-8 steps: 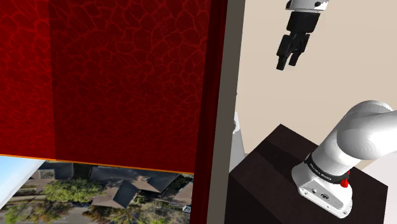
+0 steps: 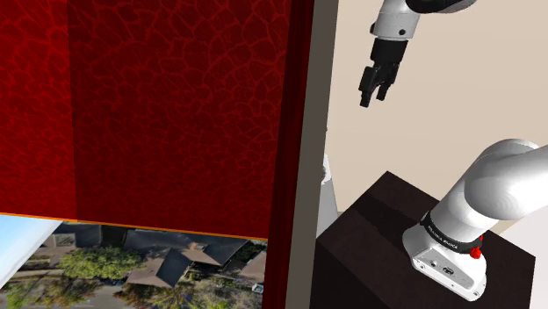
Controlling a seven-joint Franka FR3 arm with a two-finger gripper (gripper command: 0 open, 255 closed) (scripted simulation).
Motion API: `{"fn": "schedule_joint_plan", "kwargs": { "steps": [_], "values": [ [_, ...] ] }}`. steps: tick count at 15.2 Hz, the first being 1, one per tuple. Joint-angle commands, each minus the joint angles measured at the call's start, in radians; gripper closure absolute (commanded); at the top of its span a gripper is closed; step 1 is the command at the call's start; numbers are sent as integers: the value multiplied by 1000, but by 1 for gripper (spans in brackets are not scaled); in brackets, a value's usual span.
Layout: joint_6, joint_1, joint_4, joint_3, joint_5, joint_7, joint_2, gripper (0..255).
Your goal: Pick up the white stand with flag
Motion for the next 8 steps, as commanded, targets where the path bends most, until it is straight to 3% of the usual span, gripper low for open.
{"fn": "schedule_joint_plan", "kwargs": {
  "steps": [1, 8],
  "values": [
    [67, -5, -8, -7, -13, -18, 57, 0],
    [274, -22, 17, -28, -51, -69, 288, 0]
  ]
}}
